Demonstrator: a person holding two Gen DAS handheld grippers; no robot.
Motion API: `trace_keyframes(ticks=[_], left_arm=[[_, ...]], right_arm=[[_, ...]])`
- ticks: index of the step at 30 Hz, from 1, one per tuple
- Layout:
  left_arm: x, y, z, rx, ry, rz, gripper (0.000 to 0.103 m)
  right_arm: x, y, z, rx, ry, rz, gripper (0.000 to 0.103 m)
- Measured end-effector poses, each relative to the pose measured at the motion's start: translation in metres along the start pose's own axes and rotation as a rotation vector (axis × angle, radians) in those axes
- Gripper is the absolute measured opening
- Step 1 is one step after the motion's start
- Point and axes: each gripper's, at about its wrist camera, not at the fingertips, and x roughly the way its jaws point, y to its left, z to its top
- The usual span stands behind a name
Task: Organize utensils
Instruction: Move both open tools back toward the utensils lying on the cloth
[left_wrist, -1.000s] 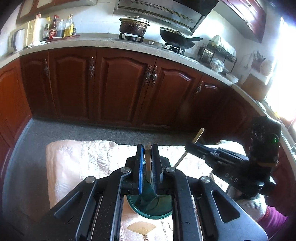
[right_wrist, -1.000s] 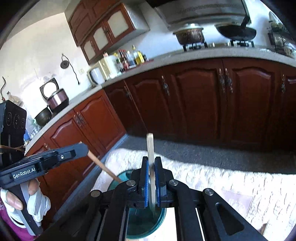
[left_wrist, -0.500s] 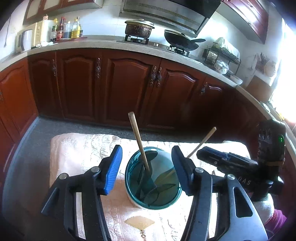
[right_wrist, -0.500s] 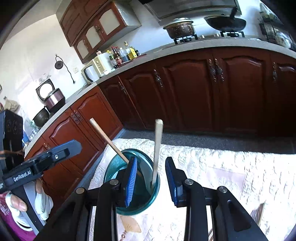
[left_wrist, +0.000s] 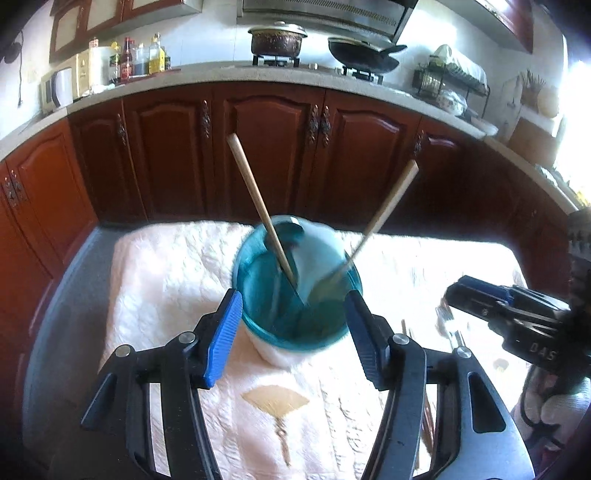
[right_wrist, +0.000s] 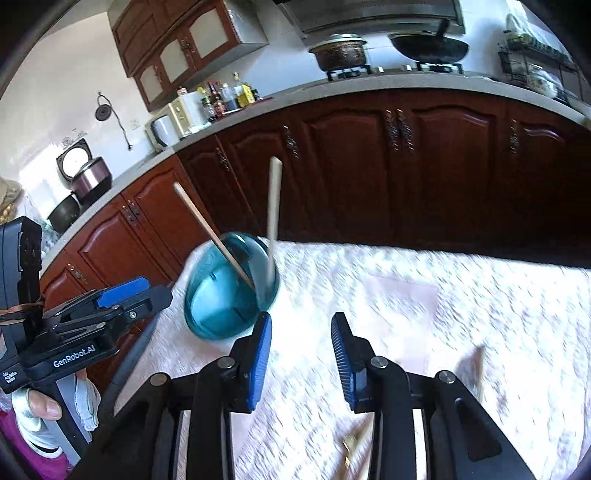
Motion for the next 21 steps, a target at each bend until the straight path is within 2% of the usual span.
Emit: trace_keyframes(ticks=[1, 8, 21], left_arm=[[0.001, -0.005, -0.005, 0.008, 0.006, 0.003, 0.058], [0.008, -0.043, -0.03, 0.075, 0.037, -0.014, 0.058], [0.027, -0.082, -0.047, 0.144, 0.081, -0.05, 0.058]], right_arm=[[-0.003, -0.003, -0.005, 0.006, 0.005, -0.009, 0.04], [-0.026, -0.036, -0.043, 0.06, 0.042, -0.076, 0.041], [-0.055, -0.107, -0.092, 0.19, 0.07, -0.207, 0.044]])
